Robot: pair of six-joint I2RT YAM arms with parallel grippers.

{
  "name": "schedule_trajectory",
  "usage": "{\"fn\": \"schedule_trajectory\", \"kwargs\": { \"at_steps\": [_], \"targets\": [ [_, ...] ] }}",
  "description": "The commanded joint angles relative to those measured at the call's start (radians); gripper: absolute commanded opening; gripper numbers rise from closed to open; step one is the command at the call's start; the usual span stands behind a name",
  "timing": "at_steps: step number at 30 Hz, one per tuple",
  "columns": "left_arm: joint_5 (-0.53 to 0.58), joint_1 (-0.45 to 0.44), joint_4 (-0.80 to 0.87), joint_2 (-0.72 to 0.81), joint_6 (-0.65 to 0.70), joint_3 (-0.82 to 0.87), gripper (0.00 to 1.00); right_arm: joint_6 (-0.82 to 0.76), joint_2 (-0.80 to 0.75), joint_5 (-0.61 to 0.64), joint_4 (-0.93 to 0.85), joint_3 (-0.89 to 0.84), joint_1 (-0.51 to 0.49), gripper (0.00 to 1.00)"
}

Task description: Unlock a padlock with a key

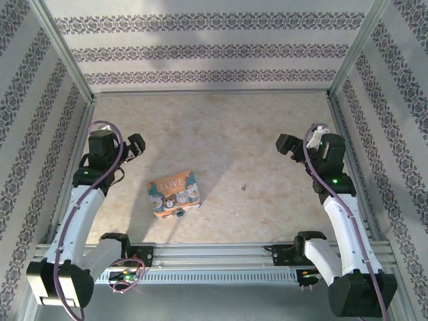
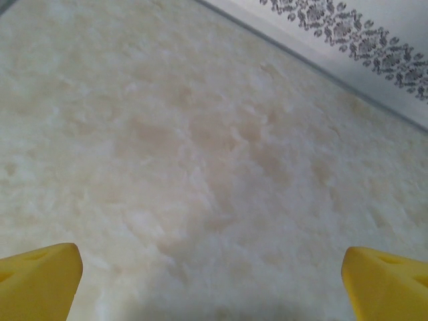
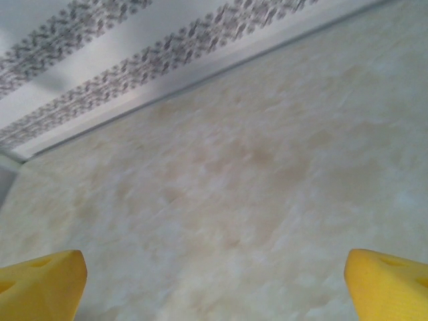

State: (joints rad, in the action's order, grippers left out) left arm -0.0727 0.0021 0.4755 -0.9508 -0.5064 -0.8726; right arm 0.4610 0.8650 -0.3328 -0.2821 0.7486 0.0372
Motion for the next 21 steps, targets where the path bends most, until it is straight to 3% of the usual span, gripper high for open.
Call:
{"fn": "schedule_trajectory", "kwargs": {
  "at_steps": [1,4,9,14,21],
  "targets": [
    [-0.096,0.013,0.266,0.043,-0.048,-0.038,0.99,0.093,-0.007,-0.137,-0.138,0.023,-0.003,0.98],
    [-0.173,0.013,0.308,0.076,-0.071,-0.023,0.99,0.099,-0.006,-0.178,-0.175,0.019,-0.031,0.98],
    [-0.205,0.013,0.379,0.111,-0.074,-0.003,0.99,0.105,-0.008,-0.176,-0.195,-0.020,-0.132,0.99],
    [-0.321,0.013,0.339,0.146,-0.115,0.091,0.99,0.100,0.019,-0.115,-0.160,-0.054,-0.282,0.99],
    [-0.401,0.013,0.256,0.193,-0.204,0.210,0.99,0.127,0.132,-0.048,-0.065,-0.063,-0.460,0.98]
  ]
}}
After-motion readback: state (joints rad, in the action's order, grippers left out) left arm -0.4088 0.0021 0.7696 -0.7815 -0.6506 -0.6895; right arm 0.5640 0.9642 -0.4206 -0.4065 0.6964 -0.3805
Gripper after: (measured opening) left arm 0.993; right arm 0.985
